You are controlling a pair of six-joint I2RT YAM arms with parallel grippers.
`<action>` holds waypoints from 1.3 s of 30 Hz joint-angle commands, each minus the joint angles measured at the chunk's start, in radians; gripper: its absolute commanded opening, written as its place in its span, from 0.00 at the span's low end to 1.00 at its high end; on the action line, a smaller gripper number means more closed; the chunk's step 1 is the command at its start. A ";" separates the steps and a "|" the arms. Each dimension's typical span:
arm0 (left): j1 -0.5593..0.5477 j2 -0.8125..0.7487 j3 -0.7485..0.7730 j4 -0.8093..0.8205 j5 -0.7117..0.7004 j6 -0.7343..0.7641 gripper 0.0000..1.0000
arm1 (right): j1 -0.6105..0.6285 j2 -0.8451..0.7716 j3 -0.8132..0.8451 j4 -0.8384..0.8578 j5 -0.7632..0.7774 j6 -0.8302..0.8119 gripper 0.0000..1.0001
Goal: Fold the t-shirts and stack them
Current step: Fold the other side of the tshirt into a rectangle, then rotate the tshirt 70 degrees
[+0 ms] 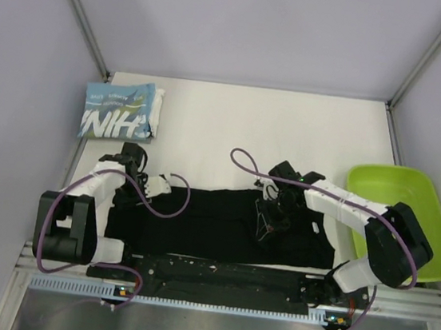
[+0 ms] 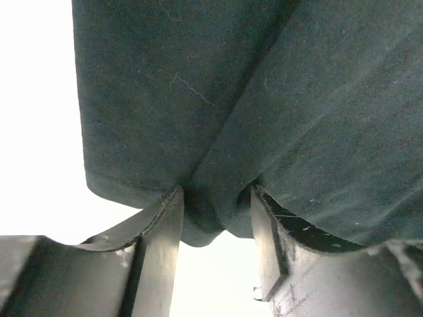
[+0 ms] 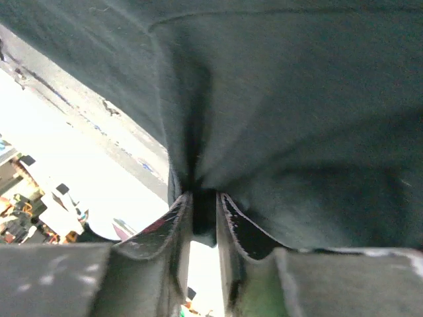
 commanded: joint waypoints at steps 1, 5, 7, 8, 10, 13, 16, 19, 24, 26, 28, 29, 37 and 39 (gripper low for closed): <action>-0.001 -0.016 0.038 0.006 -0.003 -0.004 0.62 | 0.105 0.064 0.057 0.060 -0.073 0.013 0.26; 0.000 -0.052 0.075 -0.037 0.039 0.004 0.78 | 0.121 0.037 0.074 0.049 -0.084 0.004 0.38; -0.001 -0.079 0.114 -0.082 0.118 0.003 0.94 | 0.121 -0.019 0.091 0.032 -0.019 0.010 0.50; -0.001 -0.090 0.142 -0.106 0.156 0.000 0.99 | 0.114 -0.049 0.096 0.023 0.025 0.023 0.55; -0.006 -0.118 0.202 -0.143 0.242 -0.023 0.99 | 0.082 -0.094 0.103 -0.008 0.135 0.077 0.58; -0.050 -0.148 0.288 -0.185 0.368 -0.089 0.94 | -0.031 -0.137 0.083 -0.078 0.257 0.187 0.49; -0.177 -0.176 0.340 -0.203 0.451 -0.160 0.64 | -0.134 -0.216 0.031 -0.135 0.326 0.279 0.42; -0.381 -0.168 0.392 -0.215 0.509 -0.227 0.41 | -0.220 -0.309 -0.054 -0.153 0.364 0.330 0.47; -0.708 -0.075 0.431 -0.137 0.507 -0.300 0.45 | -0.352 -0.338 -0.136 -0.089 0.447 0.361 0.54; -0.750 -0.035 0.432 -0.067 0.464 -0.329 0.45 | -0.372 -0.318 -0.078 -0.028 0.487 0.350 0.53; -0.734 0.006 0.429 -0.002 0.352 -0.391 0.39 | -0.373 -0.288 -0.017 0.007 0.556 0.330 0.52; -0.724 0.023 0.415 0.030 0.283 -0.416 0.38 | -0.376 -0.262 0.006 0.023 0.590 0.309 0.52; -0.456 0.065 0.270 0.114 0.116 -0.501 0.36 | -0.435 0.053 0.163 0.115 0.693 0.157 0.51; -0.376 0.050 0.204 0.171 0.067 -0.487 0.37 | -0.438 0.116 0.181 0.147 0.662 0.136 0.50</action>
